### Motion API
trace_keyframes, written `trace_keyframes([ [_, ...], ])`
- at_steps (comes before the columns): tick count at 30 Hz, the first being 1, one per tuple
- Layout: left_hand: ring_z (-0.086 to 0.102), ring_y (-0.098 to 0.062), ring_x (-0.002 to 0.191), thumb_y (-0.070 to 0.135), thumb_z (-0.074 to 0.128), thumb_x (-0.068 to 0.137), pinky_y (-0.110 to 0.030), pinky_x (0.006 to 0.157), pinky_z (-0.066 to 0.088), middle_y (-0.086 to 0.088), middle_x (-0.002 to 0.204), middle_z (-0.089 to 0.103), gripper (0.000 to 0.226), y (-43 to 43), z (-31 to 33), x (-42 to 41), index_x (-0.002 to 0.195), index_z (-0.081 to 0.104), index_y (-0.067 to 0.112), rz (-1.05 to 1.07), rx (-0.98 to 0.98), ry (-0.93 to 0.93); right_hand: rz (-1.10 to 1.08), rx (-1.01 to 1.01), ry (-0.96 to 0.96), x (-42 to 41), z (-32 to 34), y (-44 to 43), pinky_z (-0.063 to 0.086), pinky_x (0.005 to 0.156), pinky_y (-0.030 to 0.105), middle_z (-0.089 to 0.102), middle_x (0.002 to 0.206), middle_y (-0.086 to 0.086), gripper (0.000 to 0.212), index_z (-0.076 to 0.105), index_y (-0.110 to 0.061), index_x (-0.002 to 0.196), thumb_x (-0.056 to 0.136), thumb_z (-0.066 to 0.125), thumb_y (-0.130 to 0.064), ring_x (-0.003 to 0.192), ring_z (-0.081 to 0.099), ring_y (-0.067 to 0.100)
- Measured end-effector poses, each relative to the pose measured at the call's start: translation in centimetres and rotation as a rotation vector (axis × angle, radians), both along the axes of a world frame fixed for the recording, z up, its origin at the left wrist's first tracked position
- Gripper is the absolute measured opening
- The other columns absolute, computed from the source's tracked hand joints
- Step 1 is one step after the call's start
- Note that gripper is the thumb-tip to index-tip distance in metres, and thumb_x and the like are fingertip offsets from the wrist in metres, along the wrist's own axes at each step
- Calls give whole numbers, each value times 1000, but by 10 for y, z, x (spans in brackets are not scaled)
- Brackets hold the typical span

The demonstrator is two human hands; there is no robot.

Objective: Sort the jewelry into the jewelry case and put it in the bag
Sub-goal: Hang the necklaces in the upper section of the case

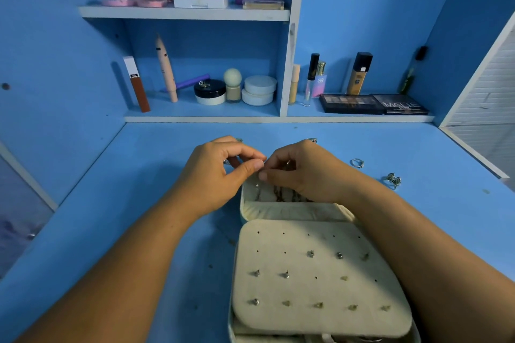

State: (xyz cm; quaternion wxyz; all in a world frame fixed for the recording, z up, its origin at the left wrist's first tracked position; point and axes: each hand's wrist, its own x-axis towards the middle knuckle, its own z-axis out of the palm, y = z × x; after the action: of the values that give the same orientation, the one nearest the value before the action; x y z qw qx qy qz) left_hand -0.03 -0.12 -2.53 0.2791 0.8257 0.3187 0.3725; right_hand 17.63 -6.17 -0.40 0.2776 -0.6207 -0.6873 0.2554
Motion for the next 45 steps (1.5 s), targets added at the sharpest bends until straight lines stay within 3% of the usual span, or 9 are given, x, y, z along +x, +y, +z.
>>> trace_keyframes([
  [7,53,4,74,21,75,82,-4,65,38,14,76,60,10,0,-4,1,80,73,31,123,11,101,-90,20,-155,0,-4,1,39,53,17,61,63,-9,21,68,-23,79,89,61,-39,54,50,3],
  [11,51,7,70,29,76,79,-7,59,34,14,77,56,9,-3,-9,10,76,70,34,239,-19,174,-175,23,-204,-1,-7,3,41,53,19,65,68,-6,21,69,-20,77,84,67,-39,59,53,5],
  [18,56,4,63,32,78,77,-18,62,47,14,73,65,9,-4,-14,18,74,70,30,334,-109,124,-239,5,-249,-7,-6,5,39,51,18,65,76,-2,17,67,-18,81,85,64,-34,70,56,11],
  [23,54,9,58,29,77,78,-10,55,37,17,69,64,12,-6,-17,21,73,66,31,374,-185,79,-298,-29,-245,-8,-11,12,45,58,25,62,75,2,15,62,-17,82,84,63,-32,75,61,21],
  [28,55,0,57,22,76,80,-15,57,41,12,71,65,16,-3,-19,20,72,66,33,316,-229,58,-280,14,-184,-6,-12,10,39,49,20,56,65,-8,6,60,-23,82,85,64,-27,61,56,14],
  [32,53,-1,55,24,74,80,-17,58,40,13,76,66,17,-3,-14,17,73,67,37,288,-260,111,-184,11,-256,-5,-8,6,44,59,22,57,70,-7,15,71,-20,96,89,59,-25,67,54,14],
  [37,50,3,44,22,75,79,-8,47,34,14,69,64,16,-5,-6,10,87,71,36,212,-328,168,-73,-4,-304,0,-3,1,46,66,22,60,76,-11,20,72,-27,103,88,59,-28,72,53,8],
  [42,58,-1,52,20,77,72,-14,55,41,16,78,68,30,-7,-2,5,95,68,38,136,-376,210,-21,5,-292,6,-3,-2,53,71,30,59,79,-16,20,71,-34,101,83,63,-38,73,55,2],
  [45,56,0,49,20,75,74,-10,51,37,13,76,67,28,-8,-4,5,95,68,37,146,-352,194,-27,34,-257,7,-3,-2,52,70,25,58,80,-18,20,71,-32,100,81,66,-34,72,54,-2],
])
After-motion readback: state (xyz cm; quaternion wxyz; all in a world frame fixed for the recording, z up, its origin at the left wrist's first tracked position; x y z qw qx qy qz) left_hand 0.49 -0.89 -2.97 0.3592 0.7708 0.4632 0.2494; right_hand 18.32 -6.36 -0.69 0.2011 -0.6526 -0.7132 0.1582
